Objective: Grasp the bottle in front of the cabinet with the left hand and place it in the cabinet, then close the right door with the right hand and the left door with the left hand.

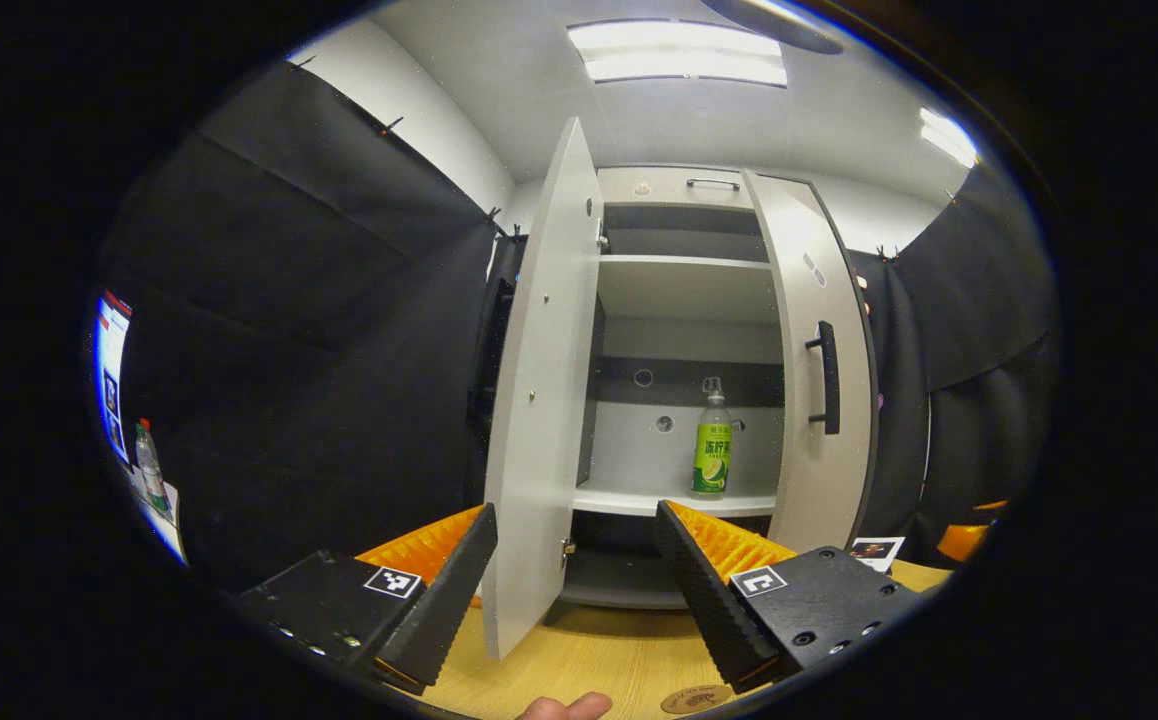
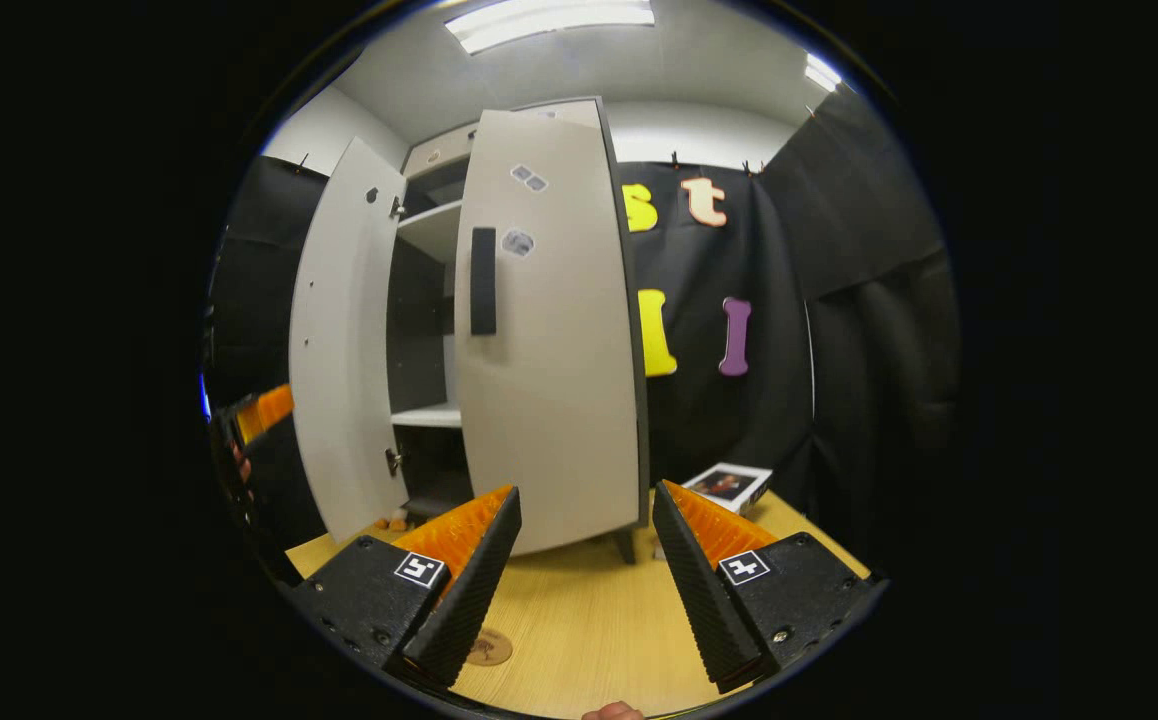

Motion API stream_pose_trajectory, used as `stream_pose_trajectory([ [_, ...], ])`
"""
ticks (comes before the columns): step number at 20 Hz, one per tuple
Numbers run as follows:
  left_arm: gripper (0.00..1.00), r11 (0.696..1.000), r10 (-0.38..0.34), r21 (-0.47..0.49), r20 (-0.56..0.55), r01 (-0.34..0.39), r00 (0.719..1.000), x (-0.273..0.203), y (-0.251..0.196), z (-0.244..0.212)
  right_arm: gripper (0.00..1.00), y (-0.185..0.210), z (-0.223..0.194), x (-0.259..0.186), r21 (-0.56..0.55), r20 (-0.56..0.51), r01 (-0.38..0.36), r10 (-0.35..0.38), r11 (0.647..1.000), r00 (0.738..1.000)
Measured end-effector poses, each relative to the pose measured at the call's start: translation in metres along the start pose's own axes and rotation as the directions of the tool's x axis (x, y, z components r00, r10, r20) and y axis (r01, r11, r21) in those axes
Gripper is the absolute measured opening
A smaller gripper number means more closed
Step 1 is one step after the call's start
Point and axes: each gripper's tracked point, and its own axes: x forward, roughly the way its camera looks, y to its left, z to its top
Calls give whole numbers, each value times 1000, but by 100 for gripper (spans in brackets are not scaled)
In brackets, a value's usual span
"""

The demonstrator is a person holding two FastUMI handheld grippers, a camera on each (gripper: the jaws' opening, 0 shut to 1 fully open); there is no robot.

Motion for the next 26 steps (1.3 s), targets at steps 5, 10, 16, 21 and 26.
stream_pose_trajectory([
  [5,96,996,79,-51,40,-77,996,19,46,27,82,2,6,-4,15,31,-23,22,1000,999],
  [10,100,965,224,-140,15,-220,974,62,111,36,82,0,8,-7,14,19,-35,34,999,999],
  [16,97,945,274,-197,45,-261,961,105,149,60,82,-6,6,-8,0,7,-25,25,1000,1000],
  [21,95,928,306,-231,35,-290,951,124,147,59,82,-21,7,-9,22,16,3,-3,1000,1000],
  [26,95,923,344,-203,54,-327,937,128,142,63,82,-32,11,-7,26,31,34,-35,999,999],
])
